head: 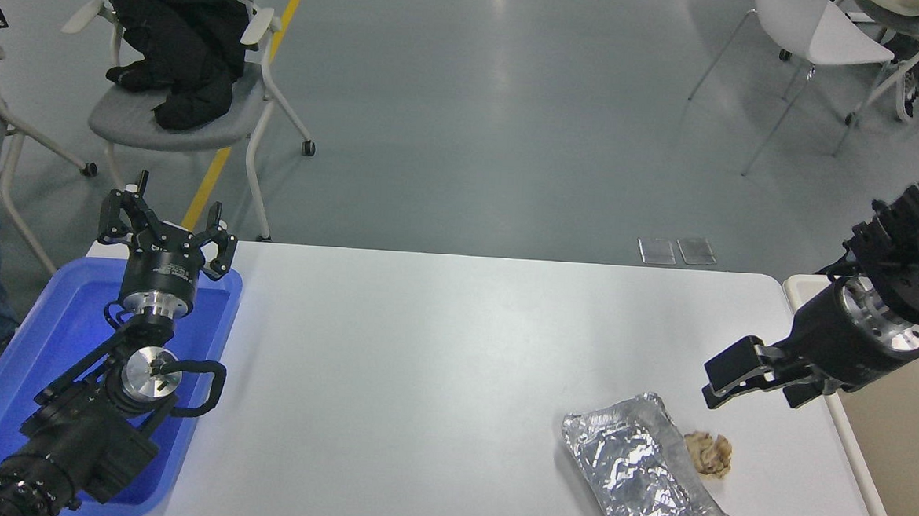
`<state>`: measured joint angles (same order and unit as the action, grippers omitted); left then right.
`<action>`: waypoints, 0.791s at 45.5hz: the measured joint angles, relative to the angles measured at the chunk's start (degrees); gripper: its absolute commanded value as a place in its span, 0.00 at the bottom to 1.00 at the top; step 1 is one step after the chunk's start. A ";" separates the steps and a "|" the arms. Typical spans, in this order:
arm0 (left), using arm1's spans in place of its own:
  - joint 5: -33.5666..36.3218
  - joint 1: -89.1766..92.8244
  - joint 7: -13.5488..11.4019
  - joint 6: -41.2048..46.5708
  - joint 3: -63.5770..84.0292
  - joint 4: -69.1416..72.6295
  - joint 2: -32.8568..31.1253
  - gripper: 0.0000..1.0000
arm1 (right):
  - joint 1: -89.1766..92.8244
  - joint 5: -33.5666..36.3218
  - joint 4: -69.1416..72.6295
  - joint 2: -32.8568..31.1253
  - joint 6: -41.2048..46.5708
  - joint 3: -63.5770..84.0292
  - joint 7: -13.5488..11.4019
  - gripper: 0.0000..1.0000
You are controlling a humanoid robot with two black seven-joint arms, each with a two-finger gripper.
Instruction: Pick up foil plate and place in dustbin
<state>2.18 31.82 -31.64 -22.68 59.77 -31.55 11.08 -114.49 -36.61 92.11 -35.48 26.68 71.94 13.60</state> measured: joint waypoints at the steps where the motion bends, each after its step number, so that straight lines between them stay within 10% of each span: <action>1: 0.01 0.00 0.01 0.00 0.00 0.00 0.00 0.99 | 1.38 -1.15 -0.24 -0.87 -0.70 -0.57 0.01 1.00; 36: 0.02 0.00 0.00 0.00 0.00 0.00 -0.01 0.99 | 32.99 -11.60 -11.23 -5.02 -15.83 -16.23 -0.06 1.00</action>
<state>2.20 31.82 -31.64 -22.68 59.77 -31.55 11.07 -81.50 -48.21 80.88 -40.50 10.84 55.71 13.55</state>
